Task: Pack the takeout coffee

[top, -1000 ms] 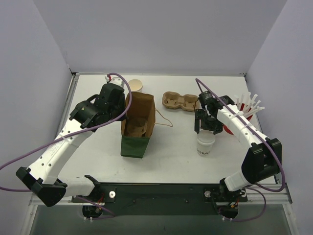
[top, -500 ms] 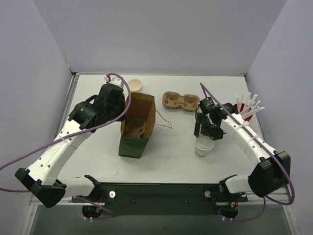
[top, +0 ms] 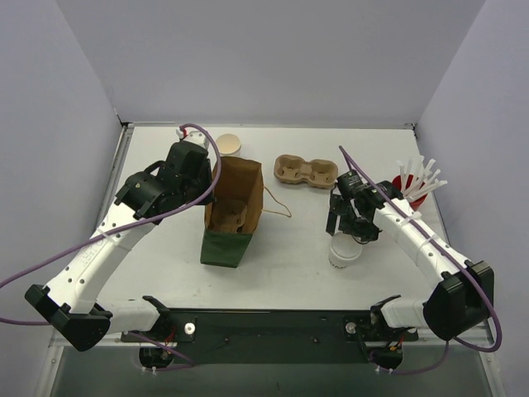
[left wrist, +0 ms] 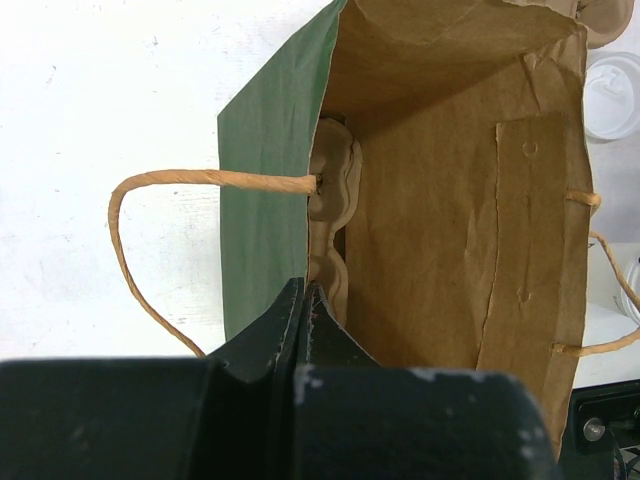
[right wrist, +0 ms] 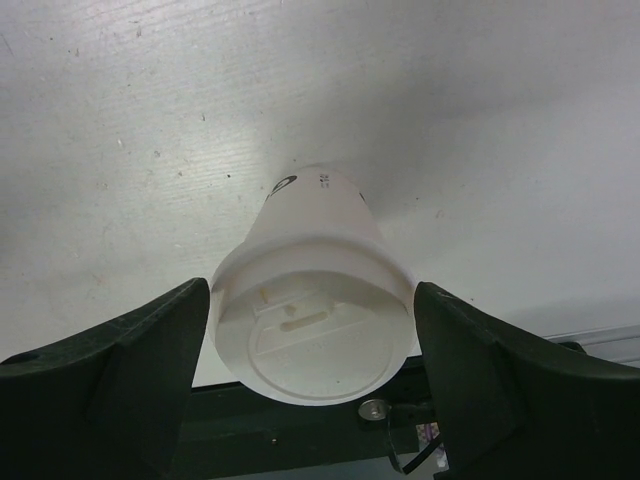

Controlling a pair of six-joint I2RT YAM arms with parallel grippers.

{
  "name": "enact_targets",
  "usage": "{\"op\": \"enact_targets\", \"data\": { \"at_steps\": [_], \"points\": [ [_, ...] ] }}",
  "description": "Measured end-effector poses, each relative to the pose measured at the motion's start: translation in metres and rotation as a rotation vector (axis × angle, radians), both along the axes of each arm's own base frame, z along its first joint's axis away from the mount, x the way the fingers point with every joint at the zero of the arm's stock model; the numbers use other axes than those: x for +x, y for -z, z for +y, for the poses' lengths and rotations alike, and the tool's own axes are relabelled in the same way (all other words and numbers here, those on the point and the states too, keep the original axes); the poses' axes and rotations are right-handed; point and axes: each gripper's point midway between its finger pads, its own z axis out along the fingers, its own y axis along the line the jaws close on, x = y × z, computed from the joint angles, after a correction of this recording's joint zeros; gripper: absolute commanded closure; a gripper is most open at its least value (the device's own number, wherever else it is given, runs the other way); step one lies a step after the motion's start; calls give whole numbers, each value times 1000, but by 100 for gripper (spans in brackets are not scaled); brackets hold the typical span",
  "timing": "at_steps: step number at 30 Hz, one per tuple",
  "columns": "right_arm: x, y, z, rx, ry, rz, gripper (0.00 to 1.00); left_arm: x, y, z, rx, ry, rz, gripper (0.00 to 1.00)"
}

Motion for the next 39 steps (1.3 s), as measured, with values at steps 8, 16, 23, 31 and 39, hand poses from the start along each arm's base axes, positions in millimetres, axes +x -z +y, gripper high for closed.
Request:
{"op": "enact_targets", "data": {
  "at_steps": [8,16,23,31,39],
  "points": [
    [0,-3,3,6,-13,-16,7,0,0,0,-1,-1,0,100],
    [-1,-16,-2,5,-13,-77,0,0,0,0,0,-2,1,100],
    [-6,-37,1,72,-3,-152,0,0,0,1,0,-7,1,100],
    [-18,-32,0,68,-11,-87,1,1,0,3,3,-23,0,100],
    [-21,-22,2,33,-57,-33,2,0,0,4,1,-35,1,100]
  ]
}}
